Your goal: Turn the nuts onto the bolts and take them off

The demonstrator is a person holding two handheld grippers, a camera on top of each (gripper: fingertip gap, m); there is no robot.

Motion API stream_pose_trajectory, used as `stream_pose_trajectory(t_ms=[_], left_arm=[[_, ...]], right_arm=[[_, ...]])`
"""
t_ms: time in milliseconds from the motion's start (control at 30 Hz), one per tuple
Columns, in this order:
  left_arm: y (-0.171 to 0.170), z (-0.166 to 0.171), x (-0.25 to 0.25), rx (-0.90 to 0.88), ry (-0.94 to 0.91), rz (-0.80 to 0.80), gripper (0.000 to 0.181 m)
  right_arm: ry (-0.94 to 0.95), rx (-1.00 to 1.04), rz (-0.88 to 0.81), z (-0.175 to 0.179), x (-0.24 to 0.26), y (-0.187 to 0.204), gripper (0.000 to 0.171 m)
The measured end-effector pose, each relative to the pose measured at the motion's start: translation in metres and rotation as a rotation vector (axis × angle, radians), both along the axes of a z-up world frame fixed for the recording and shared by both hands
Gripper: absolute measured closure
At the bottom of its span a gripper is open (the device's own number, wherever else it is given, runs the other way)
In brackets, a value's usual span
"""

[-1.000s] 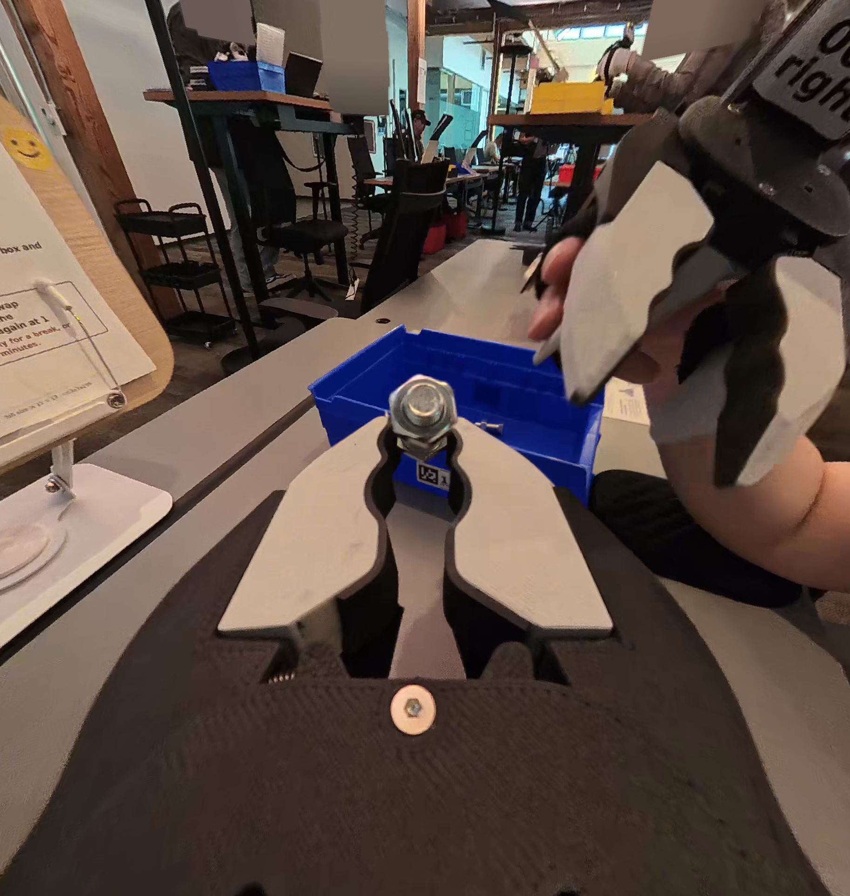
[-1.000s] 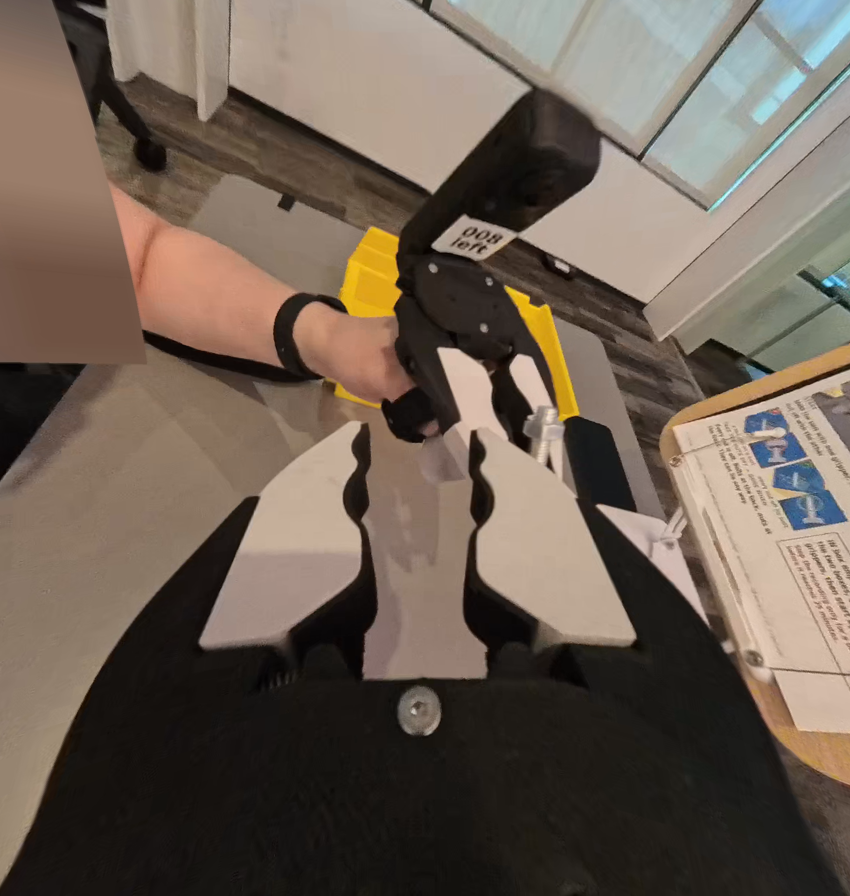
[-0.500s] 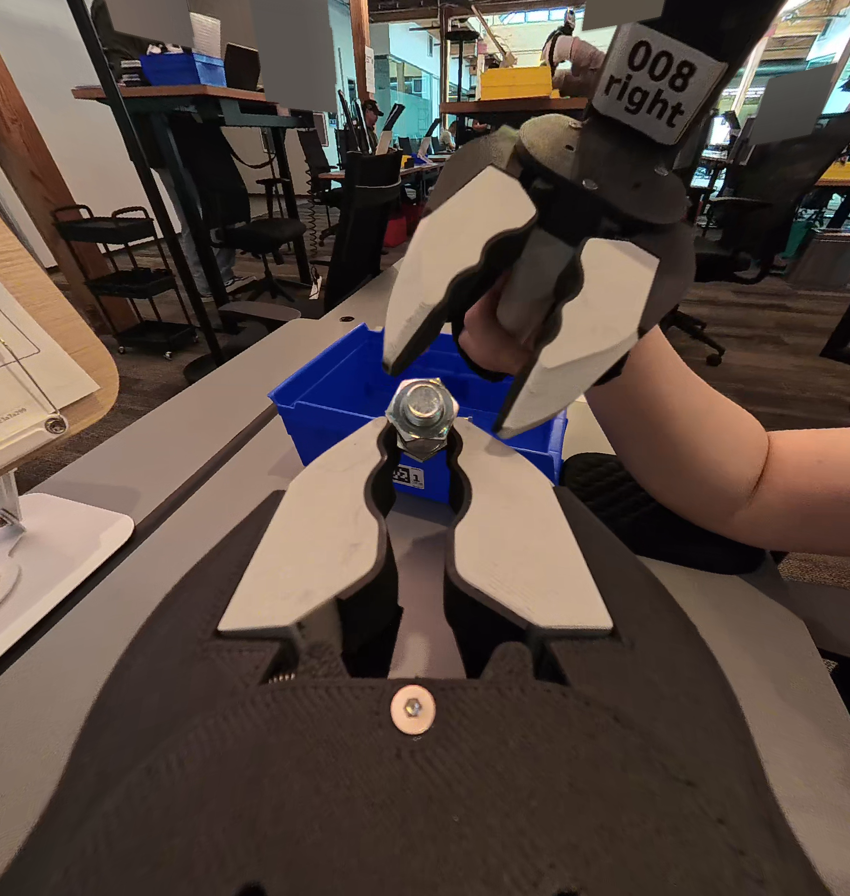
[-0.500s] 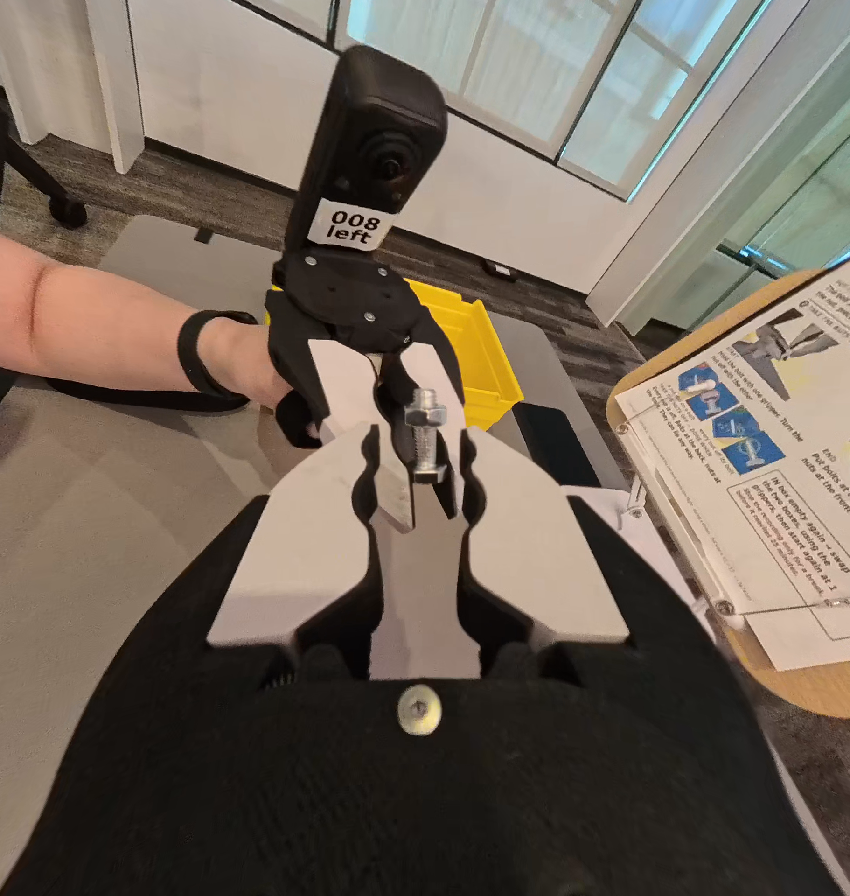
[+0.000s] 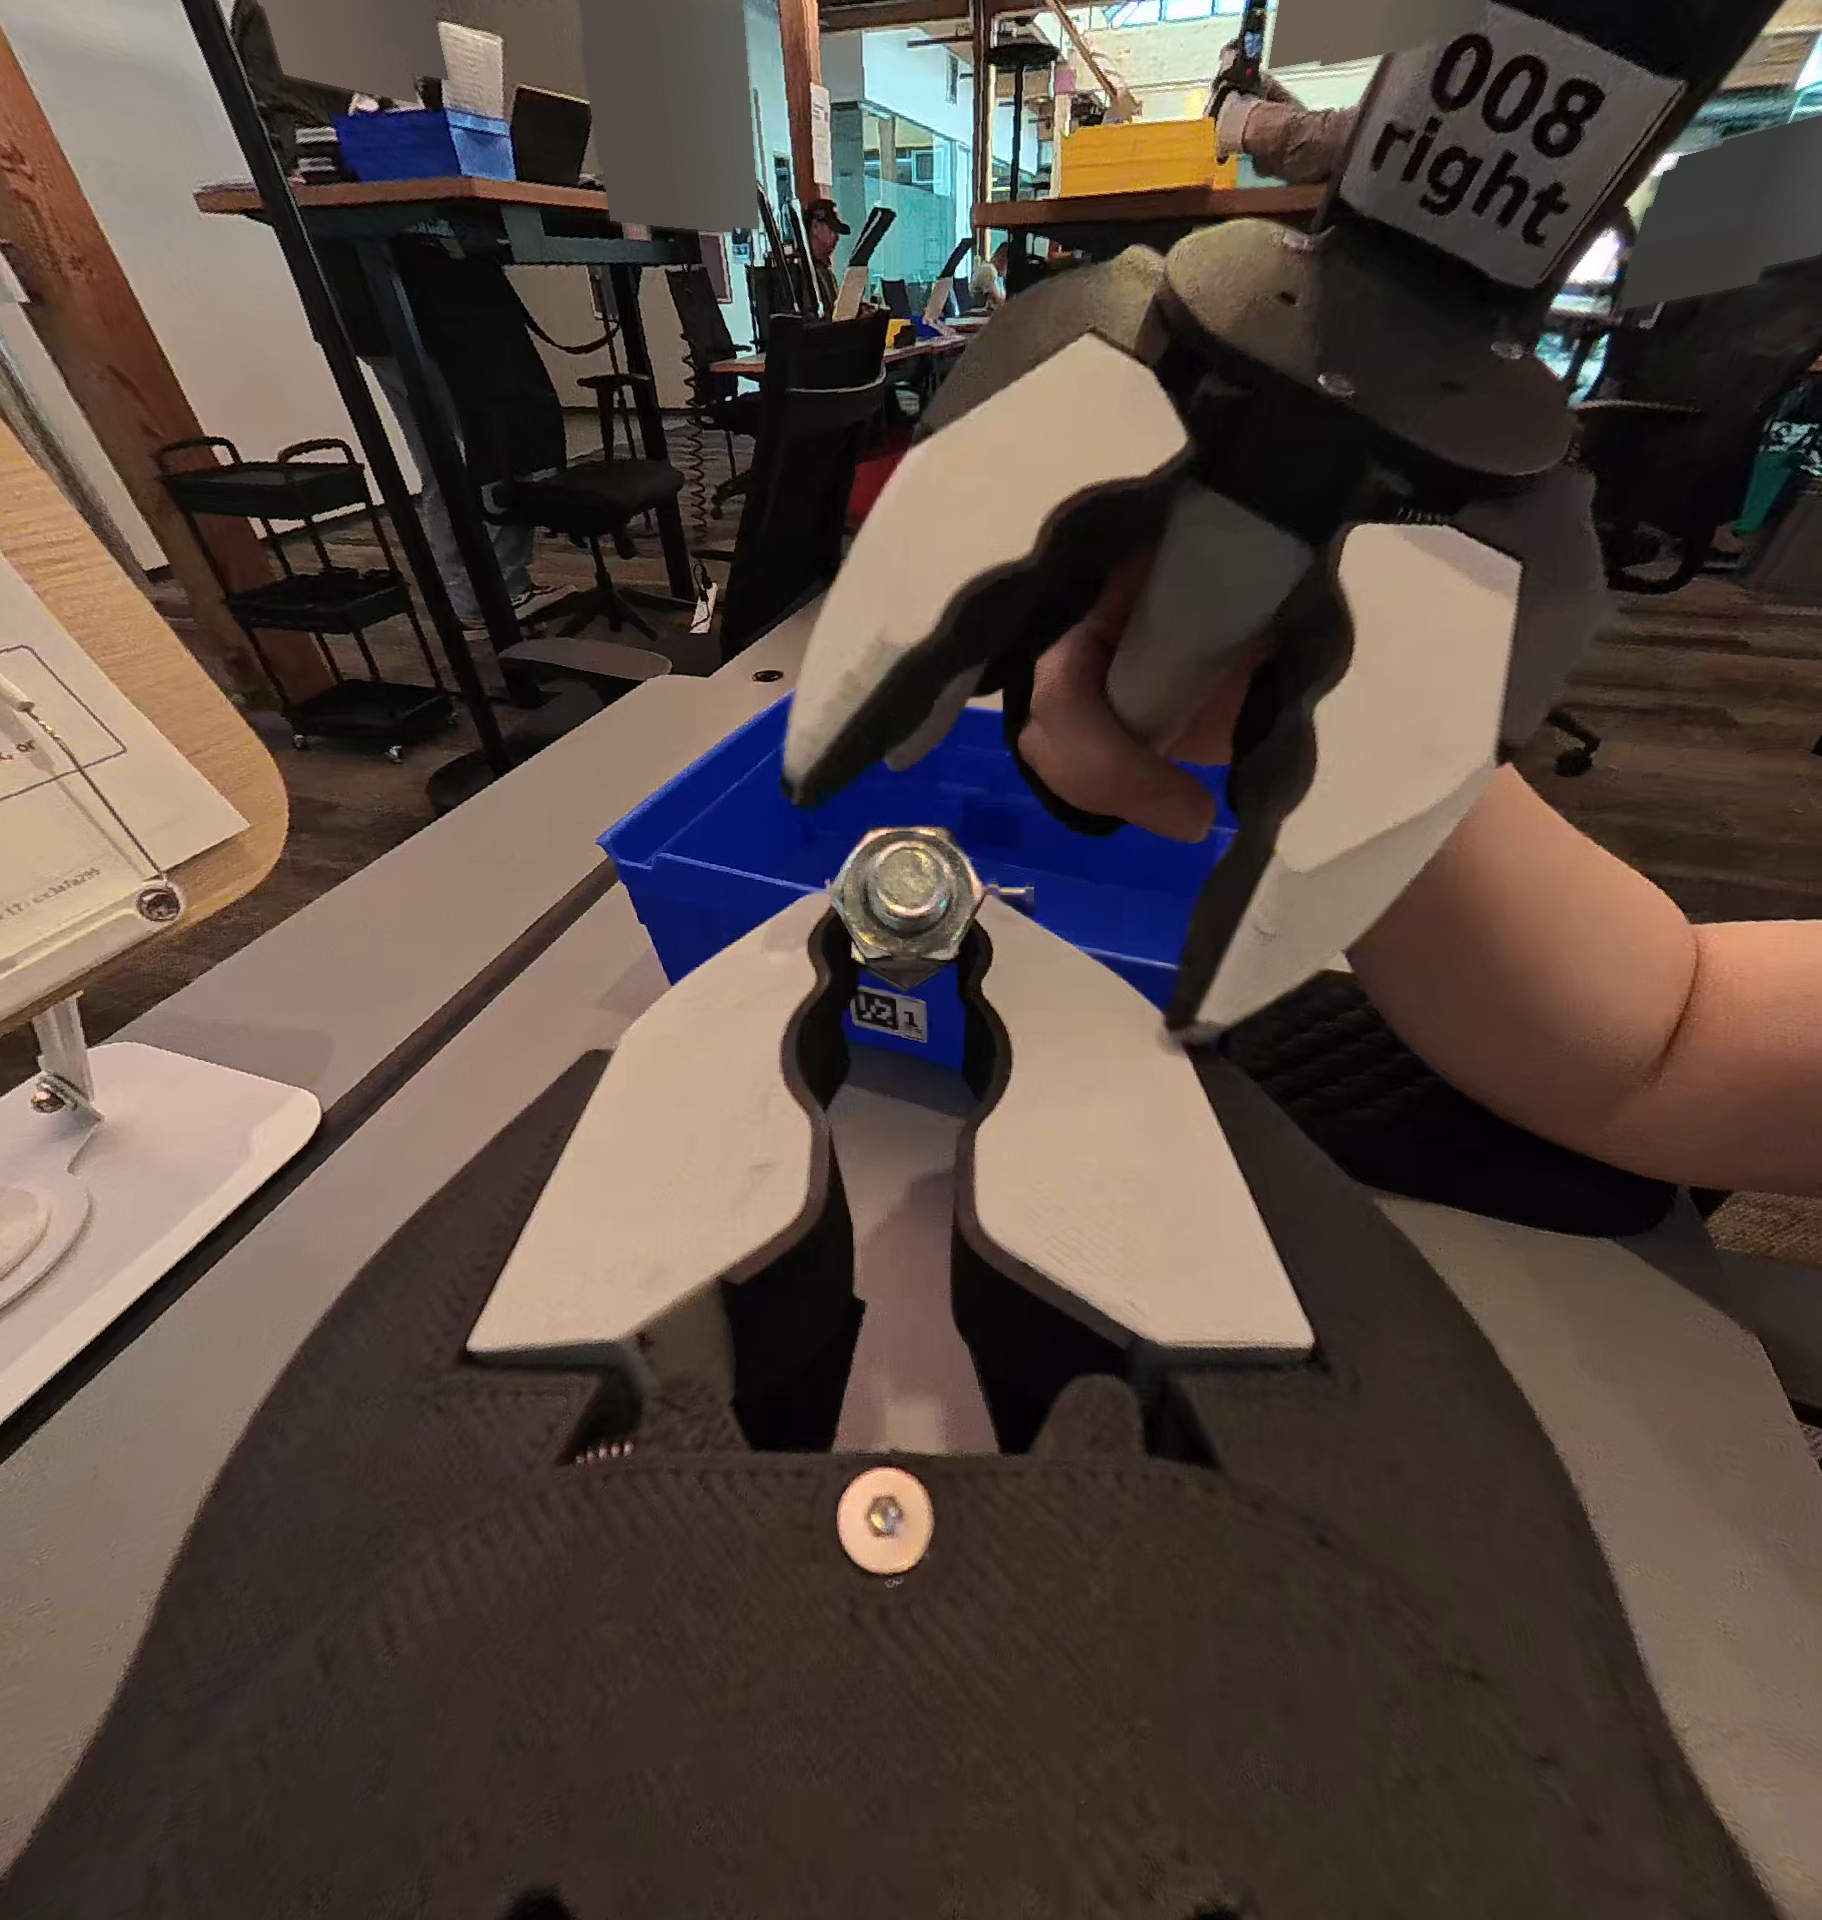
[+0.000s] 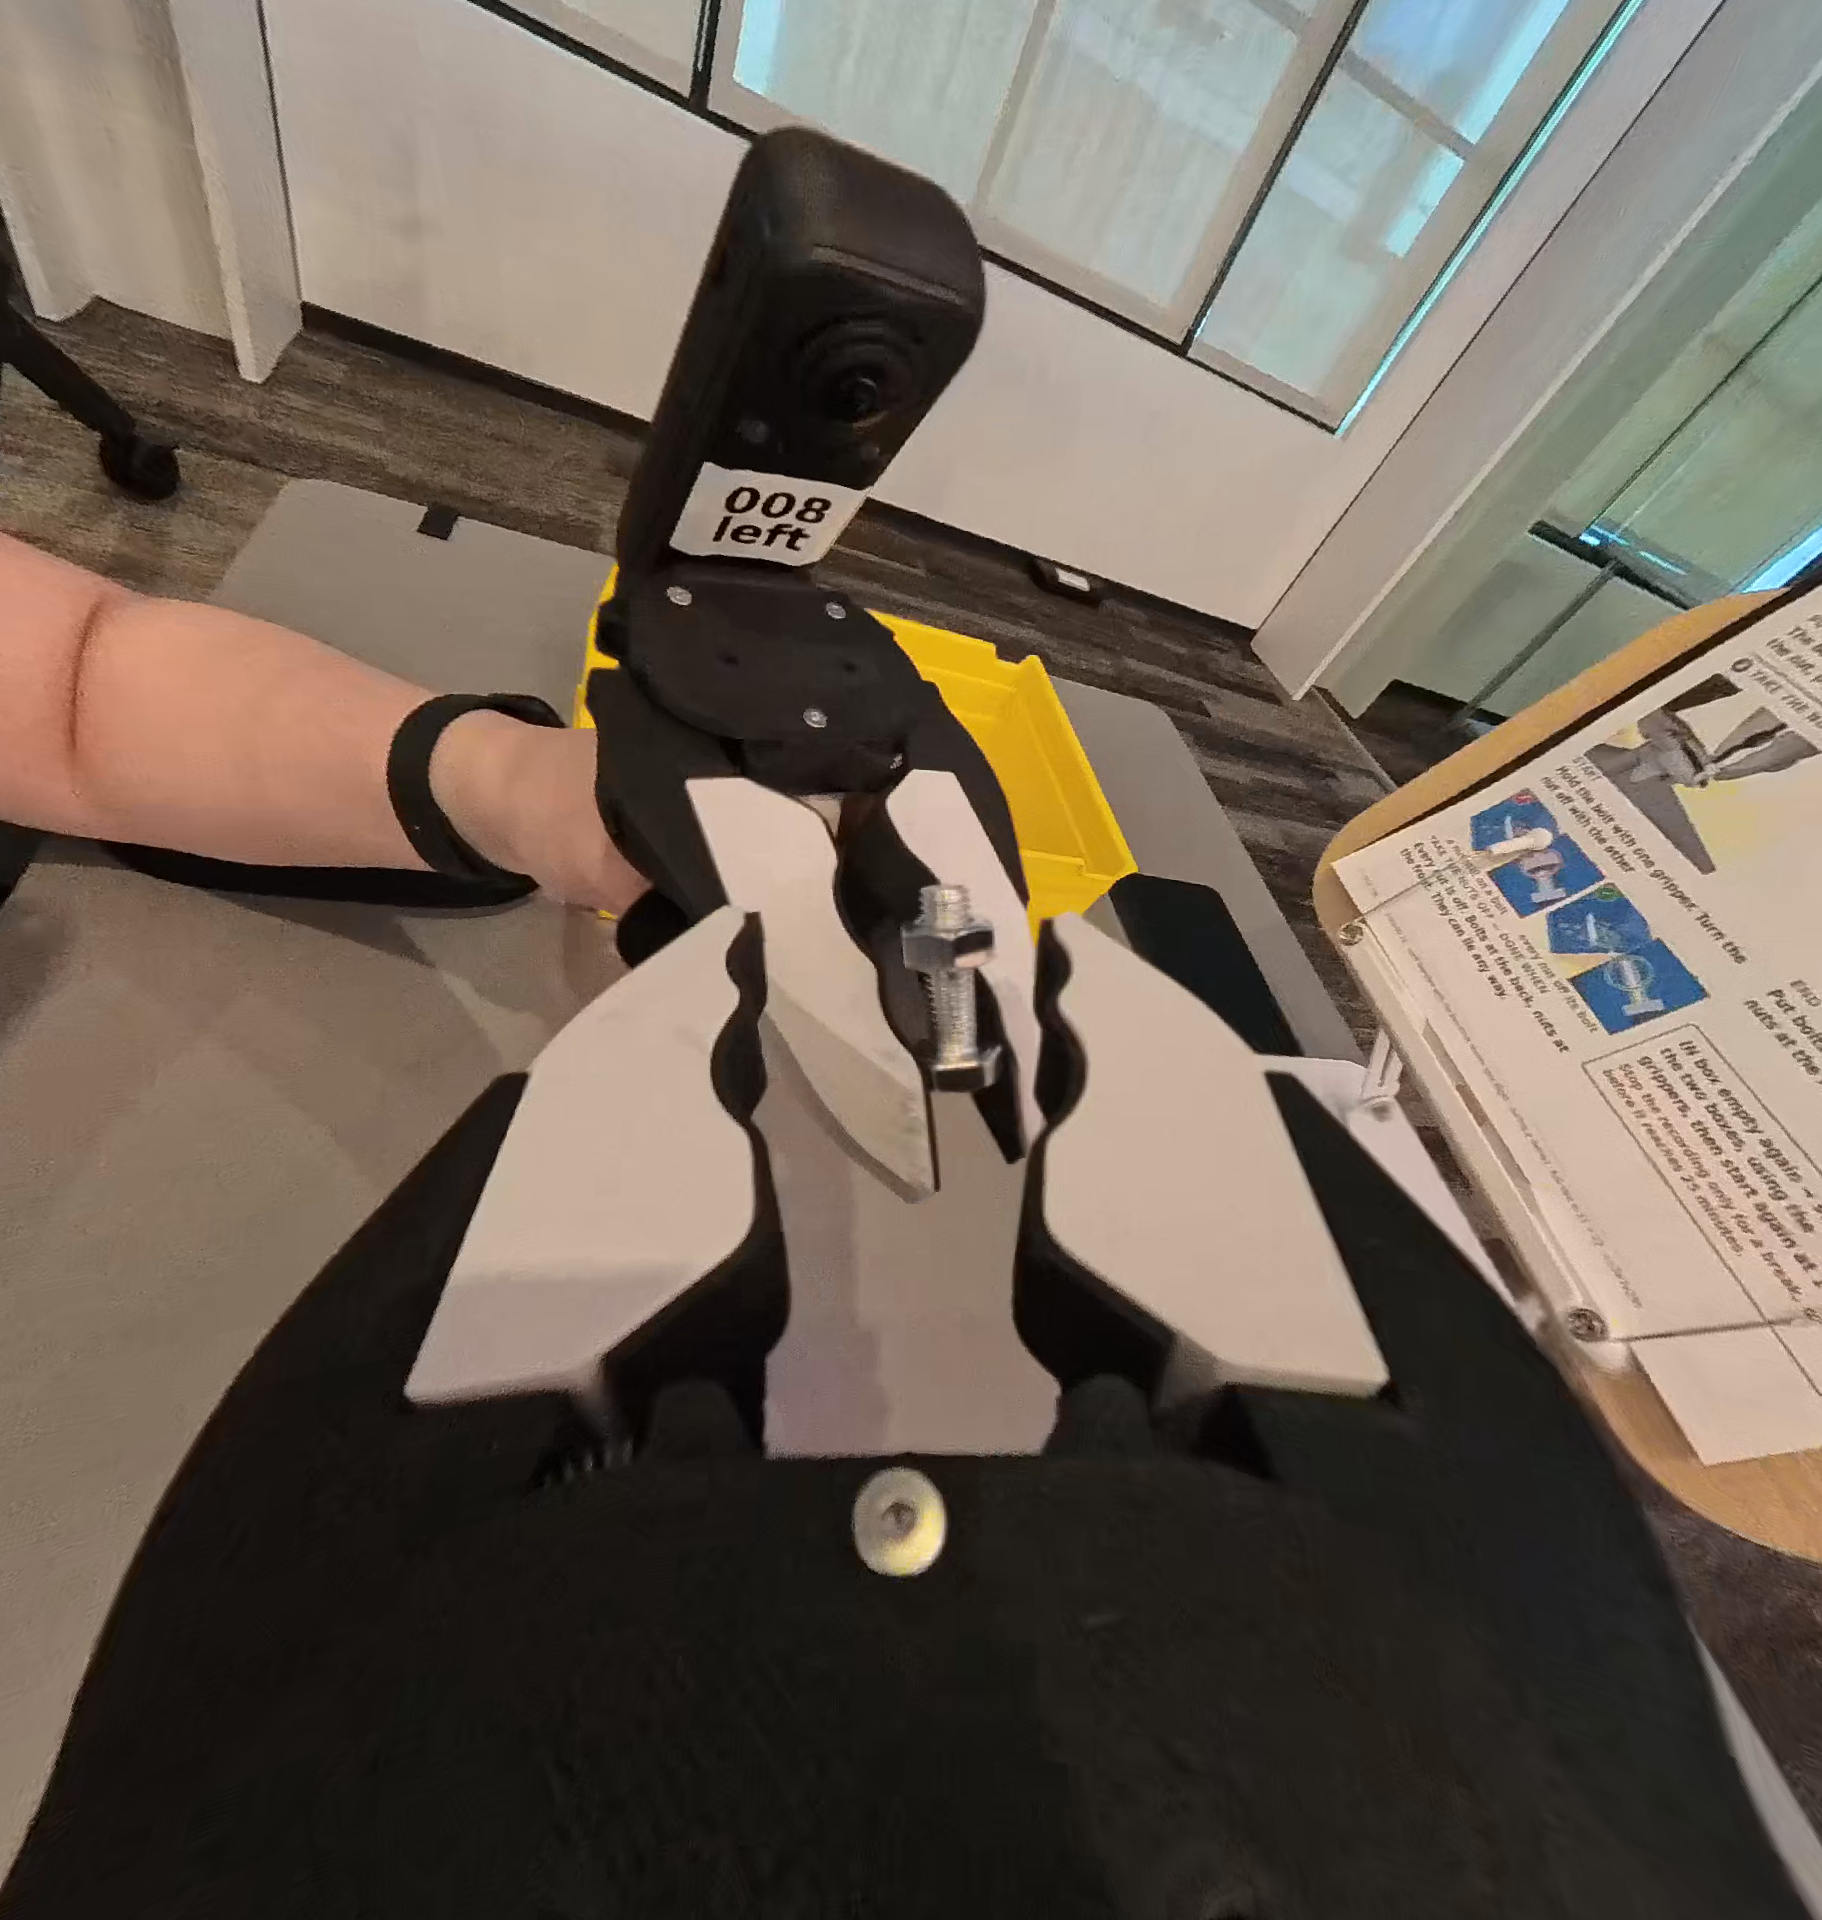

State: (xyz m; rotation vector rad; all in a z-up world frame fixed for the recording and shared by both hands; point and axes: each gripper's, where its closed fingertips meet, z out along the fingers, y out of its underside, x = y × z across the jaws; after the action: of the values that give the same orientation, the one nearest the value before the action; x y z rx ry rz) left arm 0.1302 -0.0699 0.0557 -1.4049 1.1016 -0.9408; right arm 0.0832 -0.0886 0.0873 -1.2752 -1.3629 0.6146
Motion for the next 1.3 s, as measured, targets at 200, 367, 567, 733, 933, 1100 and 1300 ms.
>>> stream_pose_trajectory(t_ms=[200,367,567,733,933,1100,1300], left_arm=[[0.003,0.003,-0.004,-0.033,-0.028,-0.003,0.163],[-0.006,0.004,0.000,-0.021,-0.018,-0.051,0.164],[-0.024,-0.017,0.012,0.048,0.142,-0.138,0.164],[-0.029,-0.029,0.017,0.047,0.211,-0.157,0.164],[-0.034,-0.032,0.019,0.054,0.226,-0.181,0.163],[-0.035,-0.032,0.018,0.060,0.232,-0.183,0.163],[-0.031,-0.018,0.014,-0.001,0.152,-0.150,0.124]], right_arm=[[0.005,-0.080,0.135,0.007,0.007,-0.026,0.144],[-0.021,-0.018,0.020,0.003,0.019,-0.003,0.139],[-0.126,-0.032,0.053,-0.017,0.022,-0.005,0.140],[-0.200,0.021,0.086,-0.027,0.016,-0.014,0.145],[-0.206,-0.011,0.103,-0.030,0.017,-0.016,0.151],[-0.226,-0.047,0.110,-0.031,0.018,-0.018,0.153],[-0.155,-0.070,0.052,-0.014,0.039,-0.007,0.153]])
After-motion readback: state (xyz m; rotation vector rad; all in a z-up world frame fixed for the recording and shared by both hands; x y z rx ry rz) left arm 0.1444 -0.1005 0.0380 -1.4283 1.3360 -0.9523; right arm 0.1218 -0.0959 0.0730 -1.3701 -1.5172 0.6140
